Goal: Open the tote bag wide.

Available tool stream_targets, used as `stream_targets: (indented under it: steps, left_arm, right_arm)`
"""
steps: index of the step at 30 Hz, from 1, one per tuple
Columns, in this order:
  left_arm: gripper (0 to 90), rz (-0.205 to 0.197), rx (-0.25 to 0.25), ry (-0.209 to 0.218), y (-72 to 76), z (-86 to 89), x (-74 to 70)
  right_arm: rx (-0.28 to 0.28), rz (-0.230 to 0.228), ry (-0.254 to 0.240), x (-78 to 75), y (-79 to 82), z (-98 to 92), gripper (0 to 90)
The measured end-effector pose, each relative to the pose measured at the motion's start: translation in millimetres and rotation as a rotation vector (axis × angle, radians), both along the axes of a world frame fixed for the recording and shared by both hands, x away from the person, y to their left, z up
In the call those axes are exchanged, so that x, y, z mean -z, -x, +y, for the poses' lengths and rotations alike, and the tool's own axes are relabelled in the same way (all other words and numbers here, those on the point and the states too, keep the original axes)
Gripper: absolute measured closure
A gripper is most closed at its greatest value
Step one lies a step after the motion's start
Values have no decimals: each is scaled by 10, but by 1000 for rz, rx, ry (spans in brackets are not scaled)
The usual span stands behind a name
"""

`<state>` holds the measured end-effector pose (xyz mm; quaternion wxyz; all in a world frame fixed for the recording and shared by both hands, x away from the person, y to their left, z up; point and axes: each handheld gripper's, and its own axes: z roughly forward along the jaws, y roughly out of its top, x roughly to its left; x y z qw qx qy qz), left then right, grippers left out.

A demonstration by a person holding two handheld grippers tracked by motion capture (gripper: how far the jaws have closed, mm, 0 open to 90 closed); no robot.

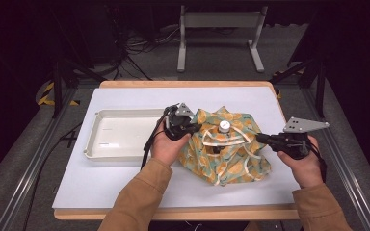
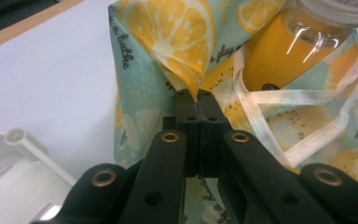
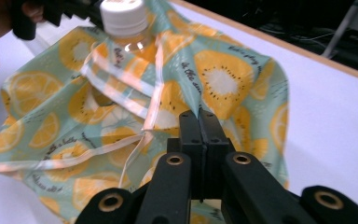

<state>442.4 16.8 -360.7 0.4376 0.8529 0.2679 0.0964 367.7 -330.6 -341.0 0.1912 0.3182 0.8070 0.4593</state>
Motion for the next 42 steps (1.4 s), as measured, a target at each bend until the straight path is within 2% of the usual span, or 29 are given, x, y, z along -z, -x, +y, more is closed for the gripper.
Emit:
stream_targets:
  steps: [8,15,17,23,25,28,33,36,39,42]
  left_arm:
    - [896,2,3,0,-3,-25,13]
    - [894,2,1,-1,-5,-20,14]
    - [894,3,2,-5,-7,-17,14]
    - [876,9,0,-2,-13,-19,34]
    - [800,7,-4,3,-11,-18,35]
    - [750,0,-1,20,15,3,13]
    - [540,-34,3,69,107,53,-76]
    - [462,-55,6,105,188,93,-151]
    - [432,-77,11,121,256,128,-206]
    - [421,-93,19,132,332,148,-261]
  right_arm:
    - [50,-7,33,-50,-170,-33,900]
    - [71,25,44,59,-364,14,900]
    - [89,41,42,127,-462,29,900]
    - [98,60,44,231,-574,70,900]
    - [99,73,45,263,-593,87,900]
    - [97,79,46,308,-617,105,900]
    - [97,86,39,345,-631,133,900]
    - [95,88,45,354,-641,146,900]
    - [94,98,59,375,-647,161,898]
    - [95,104,56,376,-641,169,830]
